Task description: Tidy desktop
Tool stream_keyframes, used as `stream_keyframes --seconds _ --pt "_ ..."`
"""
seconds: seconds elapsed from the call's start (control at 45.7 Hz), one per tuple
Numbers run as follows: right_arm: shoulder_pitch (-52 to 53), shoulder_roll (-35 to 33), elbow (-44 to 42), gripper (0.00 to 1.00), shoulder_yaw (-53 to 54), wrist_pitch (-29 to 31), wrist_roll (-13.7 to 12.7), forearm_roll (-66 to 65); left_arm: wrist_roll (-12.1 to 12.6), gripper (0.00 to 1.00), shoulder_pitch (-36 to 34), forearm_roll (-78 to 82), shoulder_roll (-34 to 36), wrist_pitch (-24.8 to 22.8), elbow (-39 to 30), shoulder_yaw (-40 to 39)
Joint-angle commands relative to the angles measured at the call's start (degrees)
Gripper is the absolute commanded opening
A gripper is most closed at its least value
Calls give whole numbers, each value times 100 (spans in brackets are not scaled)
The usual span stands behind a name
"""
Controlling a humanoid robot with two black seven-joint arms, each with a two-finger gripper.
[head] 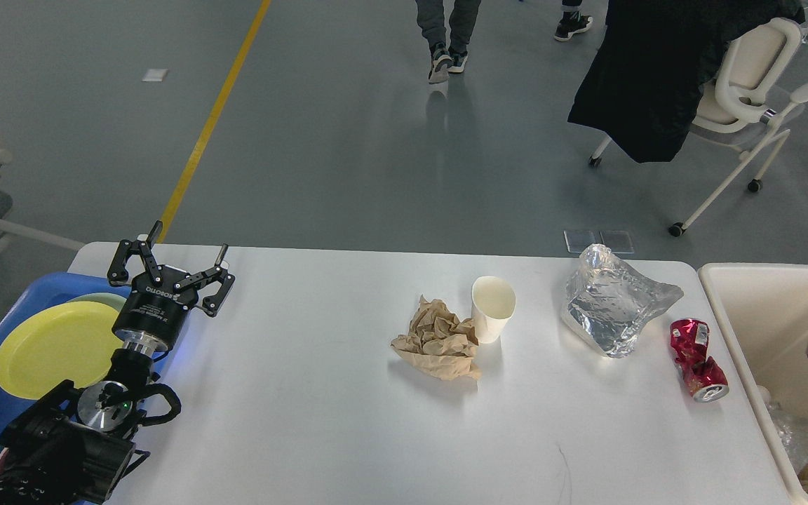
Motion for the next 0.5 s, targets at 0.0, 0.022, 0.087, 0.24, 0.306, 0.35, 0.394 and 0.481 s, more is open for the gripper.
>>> stream_keyframes --seconds 0.0,0.022,0.087,0.24,0.306,0.35,0.394,0.481 --pt "191 9 0 100 15 -6 8 -9 0 100 -5 0 0 0 0 0" --pt "296 26 0 100 15 -6 8 -9 0 100 3 0 0 0 0 0" --pt "612 44 61 100 15 64 8 -26 0 100 -5 0 0 0 0 0" --pt "1526 70 211 100 23 668 61 -70 0 100 3 0 0 0 0 0" --pt "2053 88 281 100 32 1310 105 -70 0 100 -5 0 0 0 0 0" --pt "2361 149 369 100 32 1662 166 -70 0 100 3 0 0 0 0 0" --pt "2651 254 509 100 24 1926 254 -88 0 100 3 0 0 0 0 0" --pt "3301 395 992 100 23 2331 439 -123 0 100 3 0 0 0 0 0"
